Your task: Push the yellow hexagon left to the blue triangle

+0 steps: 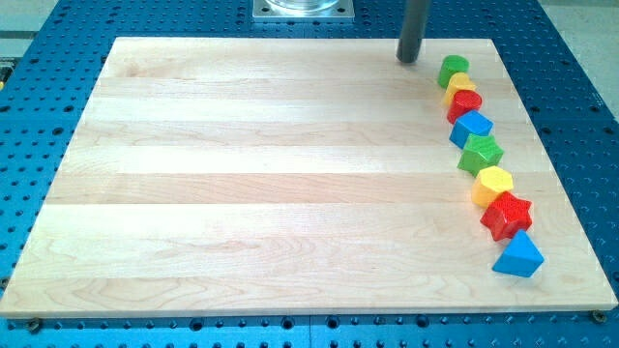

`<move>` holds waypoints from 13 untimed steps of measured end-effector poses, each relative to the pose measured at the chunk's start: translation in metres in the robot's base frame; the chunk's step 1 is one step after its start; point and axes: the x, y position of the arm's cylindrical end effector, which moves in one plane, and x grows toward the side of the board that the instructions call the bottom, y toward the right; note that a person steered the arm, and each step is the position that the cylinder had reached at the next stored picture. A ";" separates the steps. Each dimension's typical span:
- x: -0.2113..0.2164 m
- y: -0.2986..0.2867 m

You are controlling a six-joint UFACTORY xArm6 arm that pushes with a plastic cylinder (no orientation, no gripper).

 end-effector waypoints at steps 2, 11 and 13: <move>0.030 0.091; 0.245 0.044; 0.301 0.000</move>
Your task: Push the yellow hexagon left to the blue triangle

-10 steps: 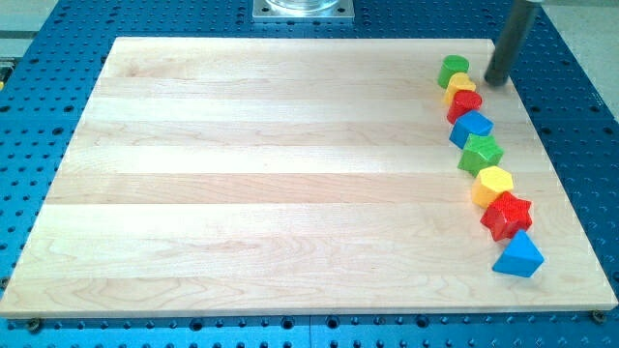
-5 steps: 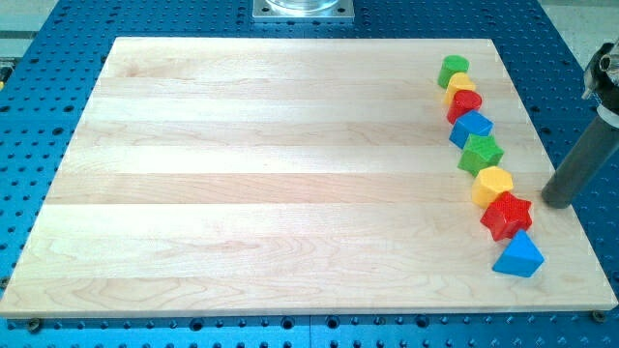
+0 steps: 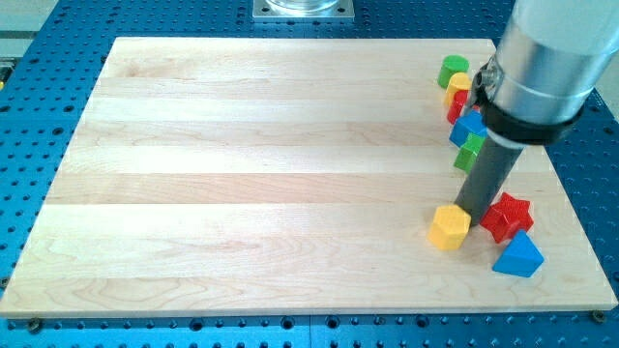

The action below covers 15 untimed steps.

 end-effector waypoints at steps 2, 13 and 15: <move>0.001 -0.027; 0.057 -0.141; 0.016 -0.062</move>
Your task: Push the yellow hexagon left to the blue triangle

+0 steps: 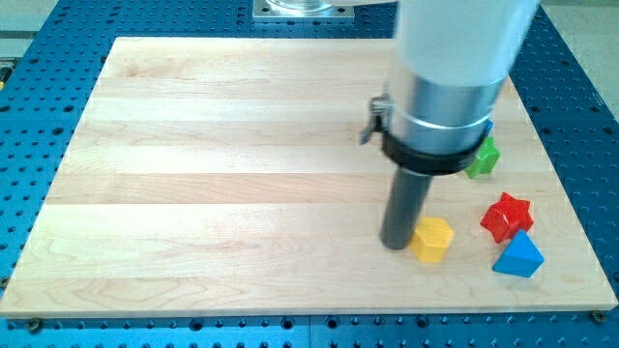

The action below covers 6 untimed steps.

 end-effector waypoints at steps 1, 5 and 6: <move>0.000 0.033; -0.023 0.004; -0.085 0.004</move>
